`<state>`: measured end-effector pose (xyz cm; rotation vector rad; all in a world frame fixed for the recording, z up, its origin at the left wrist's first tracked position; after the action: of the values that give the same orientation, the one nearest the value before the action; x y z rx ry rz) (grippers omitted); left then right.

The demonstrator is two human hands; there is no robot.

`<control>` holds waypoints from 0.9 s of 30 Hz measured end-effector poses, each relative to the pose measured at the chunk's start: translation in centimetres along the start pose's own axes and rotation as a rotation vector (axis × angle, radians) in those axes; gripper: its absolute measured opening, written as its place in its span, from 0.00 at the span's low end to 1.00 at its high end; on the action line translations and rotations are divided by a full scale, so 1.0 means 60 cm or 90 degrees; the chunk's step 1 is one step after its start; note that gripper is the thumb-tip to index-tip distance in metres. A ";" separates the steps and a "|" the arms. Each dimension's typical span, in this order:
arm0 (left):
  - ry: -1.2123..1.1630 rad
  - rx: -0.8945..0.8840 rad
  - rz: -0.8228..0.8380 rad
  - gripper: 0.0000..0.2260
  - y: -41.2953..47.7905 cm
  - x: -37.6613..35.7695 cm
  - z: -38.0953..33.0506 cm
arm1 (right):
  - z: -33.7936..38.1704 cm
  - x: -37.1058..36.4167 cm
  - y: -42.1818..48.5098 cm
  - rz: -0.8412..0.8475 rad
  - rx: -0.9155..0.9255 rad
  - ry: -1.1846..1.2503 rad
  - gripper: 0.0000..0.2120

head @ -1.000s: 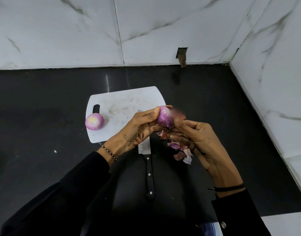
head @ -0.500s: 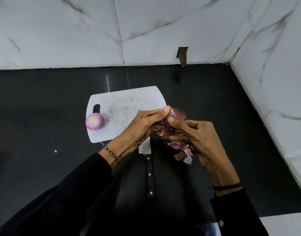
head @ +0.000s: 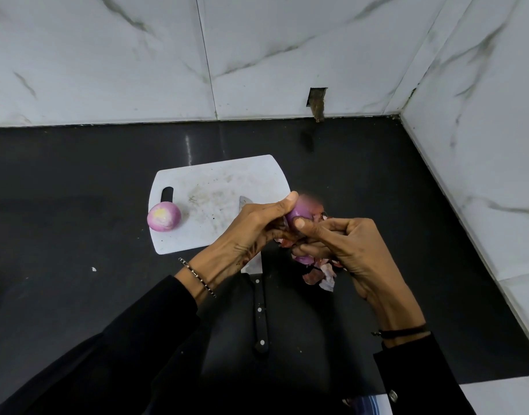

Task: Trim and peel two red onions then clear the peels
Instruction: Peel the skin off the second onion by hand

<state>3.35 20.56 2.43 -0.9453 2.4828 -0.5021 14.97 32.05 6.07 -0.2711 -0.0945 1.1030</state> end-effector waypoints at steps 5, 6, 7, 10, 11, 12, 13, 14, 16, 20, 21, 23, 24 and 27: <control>-0.046 0.024 0.005 0.22 -0.005 -0.003 -0.003 | -0.005 0.003 0.000 0.017 0.018 0.013 0.10; -0.057 0.031 0.005 0.22 -0.007 -0.003 -0.003 | -0.006 0.003 -0.001 0.018 0.021 0.019 0.11; -0.072 0.038 0.003 0.23 -0.009 -0.004 -0.004 | -0.007 0.004 -0.002 0.018 0.021 0.022 0.12; -0.105 0.053 -0.009 0.25 -0.013 -0.004 -0.008 | -0.016 0.005 -0.007 0.020 0.017 0.008 0.13; -0.102 0.056 -0.008 0.25 -0.013 -0.005 -0.010 | -0.018 0.004 -0.009 0.017 0.019 0.010 0.15; -0.095 0.058 -0.009 0.25 -0.013 -0.005 -0.011 | -0.019 0.004 -0.011 0.011 0.021 0.016 0.16; -0.089 0.059 -0.011 0.25 -0.013 -0.005 -0.011 | -0.019 0.005 -0.012 0.006 0.023 0.019 0.18; -0.083 0.062 -0.016 0.25 -0.013 -0.004 -0.011 | -0.018 0.005 -0.011 0.005 0.024 0.019 0.19; -0.076 0.073 -0.023 0.26 -0.014 -0.004 -0.012 | -0.017 0.008 -0.011 0.014 0.023 0.022 0.17; -0.029 0.086 -0.041 0.24 -0.014 -0.006 -0.018 | -0.017 0.010 -0.008 0.042 0.016 0.032 0.11; -0.015 0.088 -0.048 0.24 -0.013 -0.006 -0.020 | -0.018 0.010 -0.008 0.045 0.018 0.031 0.12; 0.024 0.085 -0.065 0.25 -0.014 -0.006 -0.025 | -0.017 0.006 -0.007 0.043 0.019 0.029 0.15; 0.050 0.083 -0.072 0.24 -0.015 -0.006 -0.027 | -0.017 0.004 -0.006 0.038 0.016 0.026 0.18; 0.110 0.068 -0.099 0.22 -0.020 -0.008 -0.032 | -0.017 -0.005 -0.002 0.018 0.000 0.021 0.26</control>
<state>3.32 20.41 4.73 -1.0990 2.5151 -0.7890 15.15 31.59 5.16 -0.2914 -0.0609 1.1255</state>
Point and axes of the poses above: each hand's wrist, its own y-axis towards the middle knuckle, its own x-axis out of the back of the hand, z = x × y, the point moved 3 cm from there along y, towards the middle knuckle, and after that the axes turned 10 degrees about x, right-handed, at the moved point
